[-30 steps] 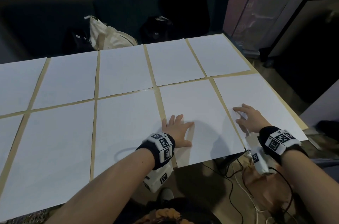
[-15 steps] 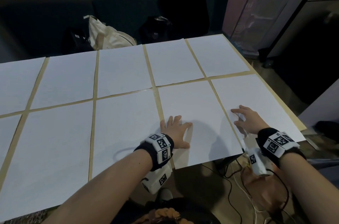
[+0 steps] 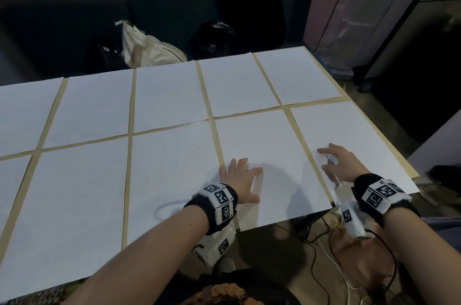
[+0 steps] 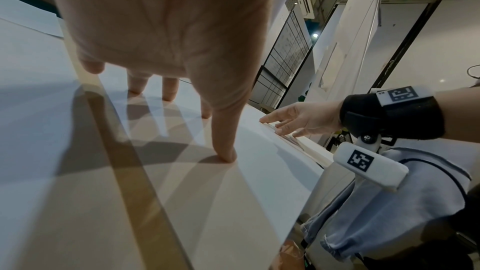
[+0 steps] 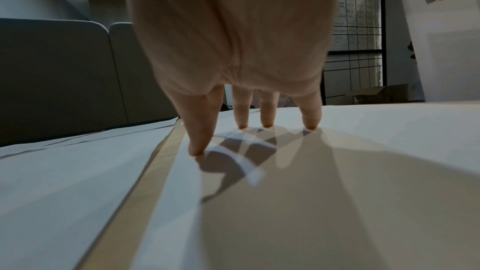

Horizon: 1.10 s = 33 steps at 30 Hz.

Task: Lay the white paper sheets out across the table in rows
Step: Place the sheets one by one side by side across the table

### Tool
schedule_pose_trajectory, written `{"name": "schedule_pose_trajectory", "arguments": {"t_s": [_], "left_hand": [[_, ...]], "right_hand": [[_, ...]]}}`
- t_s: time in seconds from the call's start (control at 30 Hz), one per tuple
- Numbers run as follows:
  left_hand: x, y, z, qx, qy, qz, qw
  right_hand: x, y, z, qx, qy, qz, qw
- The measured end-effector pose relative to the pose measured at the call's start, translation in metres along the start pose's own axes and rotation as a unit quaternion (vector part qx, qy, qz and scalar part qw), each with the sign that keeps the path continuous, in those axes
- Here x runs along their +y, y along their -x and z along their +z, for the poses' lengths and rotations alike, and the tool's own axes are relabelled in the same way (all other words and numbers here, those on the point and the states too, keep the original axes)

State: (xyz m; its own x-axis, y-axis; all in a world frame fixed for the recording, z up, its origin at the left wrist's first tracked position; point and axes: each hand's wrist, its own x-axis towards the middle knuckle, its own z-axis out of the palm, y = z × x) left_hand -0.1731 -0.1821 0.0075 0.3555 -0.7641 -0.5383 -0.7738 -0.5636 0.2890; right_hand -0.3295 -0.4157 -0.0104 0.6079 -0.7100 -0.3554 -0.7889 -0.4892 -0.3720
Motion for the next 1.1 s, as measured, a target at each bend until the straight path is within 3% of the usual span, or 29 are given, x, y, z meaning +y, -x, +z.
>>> {"name": "schedule_pose_trajectory", "arguments": {"t_s": [0.53,0.73,1.1], "left_hand": [[0.0028,0.0009,0.0021,-0.003,-0.001,-0.002,1.000],[0.0027,0.0006,0.0030,-0.002,0.005,-0.003,1.000],[0.0028,-0.0009,0.0025,-0.003,0.008,-0.004,1.000]], "right_hand": [[-0.0019,0.0017,-0.0011,-0.005,0.002,0.002,1.000],[-0.0038,0.0049,0.0031,0.033,-0.015,0.000,0.999],[-0.0077,0.0051,-0.0009,0.013,-0.008,-0.007,1.000]]}}
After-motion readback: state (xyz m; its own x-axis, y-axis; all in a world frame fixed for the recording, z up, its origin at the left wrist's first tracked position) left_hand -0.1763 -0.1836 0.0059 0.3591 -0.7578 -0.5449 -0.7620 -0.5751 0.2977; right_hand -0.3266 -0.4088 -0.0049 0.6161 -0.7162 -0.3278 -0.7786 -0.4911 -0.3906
